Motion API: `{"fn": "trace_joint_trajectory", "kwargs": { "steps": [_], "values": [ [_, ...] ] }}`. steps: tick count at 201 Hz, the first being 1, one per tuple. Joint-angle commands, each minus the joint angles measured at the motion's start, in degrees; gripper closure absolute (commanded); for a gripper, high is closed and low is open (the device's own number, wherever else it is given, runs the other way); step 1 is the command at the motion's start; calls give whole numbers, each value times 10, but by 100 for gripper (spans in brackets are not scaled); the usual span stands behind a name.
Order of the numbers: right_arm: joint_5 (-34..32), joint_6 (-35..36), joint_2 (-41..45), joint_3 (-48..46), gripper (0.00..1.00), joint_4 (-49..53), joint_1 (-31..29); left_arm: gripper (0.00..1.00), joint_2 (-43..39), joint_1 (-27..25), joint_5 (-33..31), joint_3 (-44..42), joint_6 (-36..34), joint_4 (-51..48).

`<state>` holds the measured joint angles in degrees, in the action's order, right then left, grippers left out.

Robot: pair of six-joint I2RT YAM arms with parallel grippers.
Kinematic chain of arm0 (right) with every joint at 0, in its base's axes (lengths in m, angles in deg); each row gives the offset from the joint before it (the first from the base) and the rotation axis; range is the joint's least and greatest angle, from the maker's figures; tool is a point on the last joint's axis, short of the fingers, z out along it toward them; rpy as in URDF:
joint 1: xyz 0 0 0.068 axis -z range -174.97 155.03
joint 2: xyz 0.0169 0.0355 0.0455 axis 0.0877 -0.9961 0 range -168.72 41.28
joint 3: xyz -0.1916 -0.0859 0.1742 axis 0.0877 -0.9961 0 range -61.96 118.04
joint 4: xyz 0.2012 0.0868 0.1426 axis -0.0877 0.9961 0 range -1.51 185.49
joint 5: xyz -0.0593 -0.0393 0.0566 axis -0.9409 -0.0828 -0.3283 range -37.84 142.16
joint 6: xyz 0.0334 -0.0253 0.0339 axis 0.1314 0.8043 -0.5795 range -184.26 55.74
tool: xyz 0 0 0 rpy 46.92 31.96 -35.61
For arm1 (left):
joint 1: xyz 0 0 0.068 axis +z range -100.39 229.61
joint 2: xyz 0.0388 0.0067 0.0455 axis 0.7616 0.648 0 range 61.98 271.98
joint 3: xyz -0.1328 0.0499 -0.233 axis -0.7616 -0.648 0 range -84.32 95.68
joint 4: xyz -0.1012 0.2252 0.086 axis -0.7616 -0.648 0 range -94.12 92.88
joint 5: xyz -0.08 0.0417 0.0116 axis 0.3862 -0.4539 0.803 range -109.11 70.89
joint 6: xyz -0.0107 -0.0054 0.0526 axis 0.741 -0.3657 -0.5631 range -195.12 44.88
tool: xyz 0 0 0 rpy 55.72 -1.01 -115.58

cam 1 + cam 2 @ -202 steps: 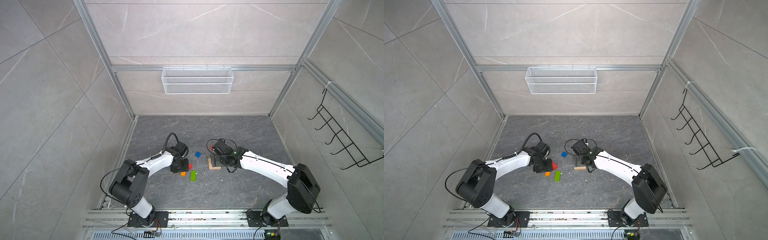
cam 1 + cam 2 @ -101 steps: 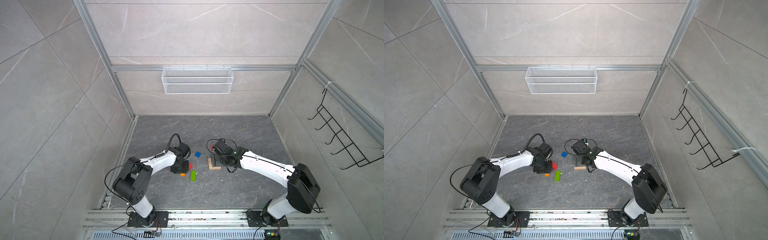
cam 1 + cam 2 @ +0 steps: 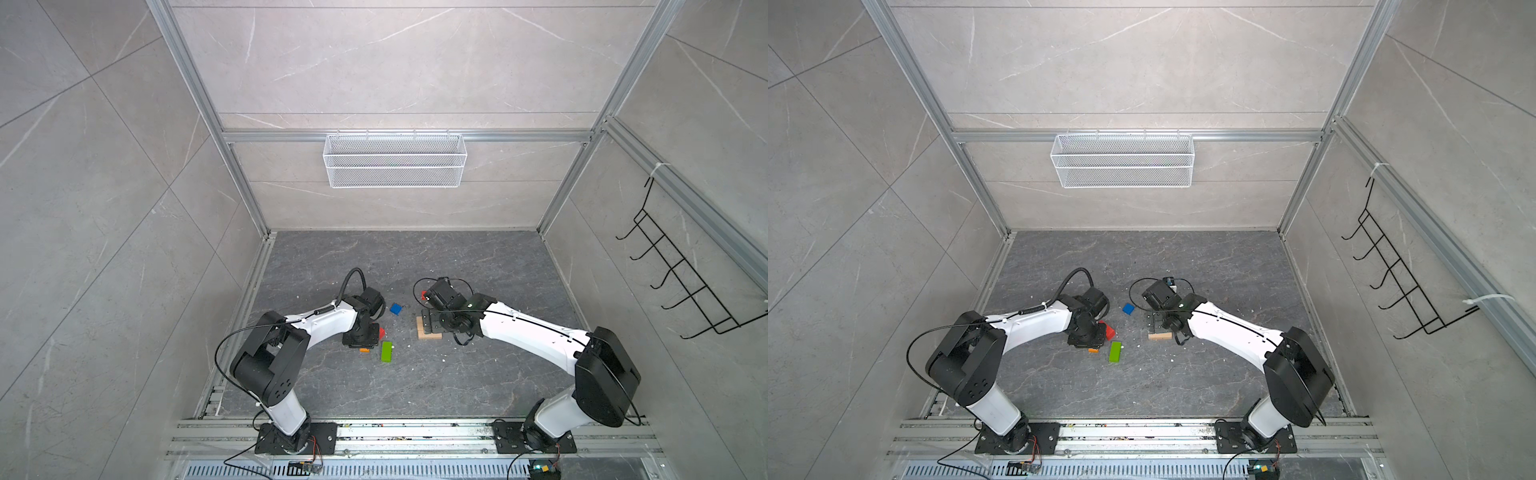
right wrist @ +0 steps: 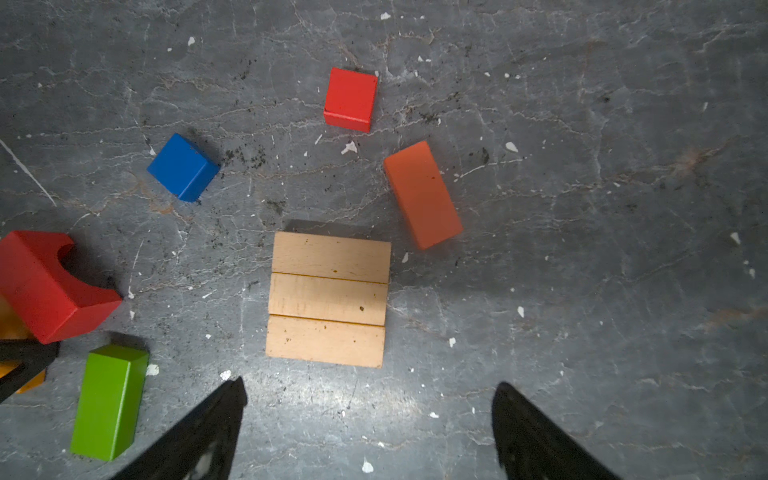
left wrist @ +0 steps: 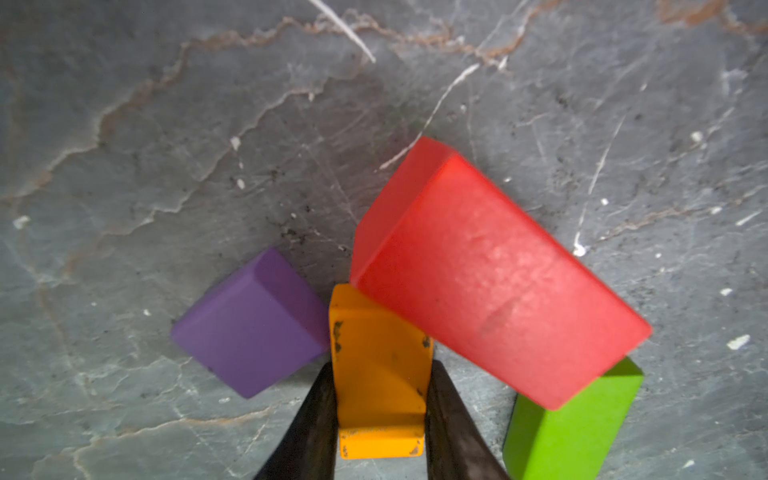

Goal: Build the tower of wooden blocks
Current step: 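Grasp the yellow block with the left gripper, then carry the yellow block with the left gripper over the three wood bars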

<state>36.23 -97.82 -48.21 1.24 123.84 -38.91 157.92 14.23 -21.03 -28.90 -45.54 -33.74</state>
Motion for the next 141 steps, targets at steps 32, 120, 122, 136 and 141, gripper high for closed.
{"fn": "trace_joint_trajectory", "kwargs": {
  "steps": [32, 120, 122, 136, 141],
  "values": [
    [-14, 3, 12, -2, 8, 14, 3, 84, -30, -1, 0, 25, 1, -46],
    [24, 3, 52, -47, 6, -52, 7, 89, -149, -2, 110, 35, 42, -18],
    [24, 3, 53, -47, 6, -51, 7, 89, -150, -1, 115, 34, 43, -14],
    [29, -2, 59, -53, 5, -54, 10, 89, -155, -2, 143, 33, 55, 14],
    [31, -3, 63, -56, 5, -55, 11, 89, -155, -2, 151, 32, 60, 25]
  ]
}}
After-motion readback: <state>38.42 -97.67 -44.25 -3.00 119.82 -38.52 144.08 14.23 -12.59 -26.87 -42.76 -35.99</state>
